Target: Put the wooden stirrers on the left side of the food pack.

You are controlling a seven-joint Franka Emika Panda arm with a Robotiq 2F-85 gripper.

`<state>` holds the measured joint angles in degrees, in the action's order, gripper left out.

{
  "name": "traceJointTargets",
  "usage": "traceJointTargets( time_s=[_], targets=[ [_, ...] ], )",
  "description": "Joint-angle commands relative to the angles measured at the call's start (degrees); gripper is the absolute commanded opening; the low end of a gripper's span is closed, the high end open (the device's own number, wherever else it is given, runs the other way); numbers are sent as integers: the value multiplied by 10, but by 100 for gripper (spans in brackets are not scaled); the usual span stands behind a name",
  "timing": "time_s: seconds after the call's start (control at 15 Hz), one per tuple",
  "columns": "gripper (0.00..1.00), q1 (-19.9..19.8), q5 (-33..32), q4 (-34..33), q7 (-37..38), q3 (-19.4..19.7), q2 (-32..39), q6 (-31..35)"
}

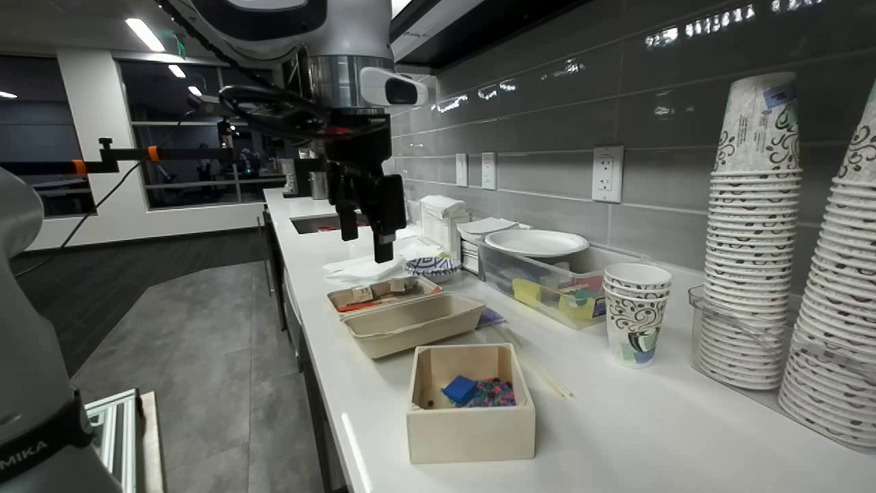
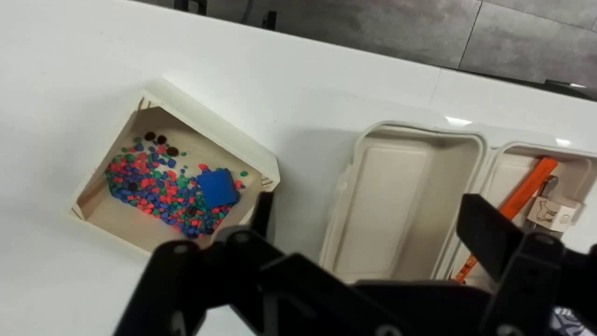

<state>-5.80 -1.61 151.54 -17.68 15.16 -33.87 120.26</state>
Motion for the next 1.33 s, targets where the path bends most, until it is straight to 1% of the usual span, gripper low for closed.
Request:
traceJointTargets(
  time_s=[0.0,0.13,0.27,0.4,0.47,0.67,0.73,0.8,0.87,1.0,1.13,1.27],
  targets=[
    [100,39,19,-18,-108,20,55,52],
    [100,61,18,-23,-156,18,90,93],
    [100,86,18,-37,-197,11,140,140],
    [100,103,16,-65,-237,0,199,189],
    [100,102,10,-82,-246,-7,231,221],
    [100,88,4,-137,-283,-26,313,266],
    [100,75,-7,-161,-280,-33,338,265],
    [100,61,-29,-185,-270,-39,360,250],
    [100,47,-69,-208,-241,-43,381,244],
    [100,29,-126,-248,-232,-45,416,215],
    [100,13,-173,-278,-259,-44,446,186],
    [100,-2,-189,-296,-299,-50,468,168]
  ],
)
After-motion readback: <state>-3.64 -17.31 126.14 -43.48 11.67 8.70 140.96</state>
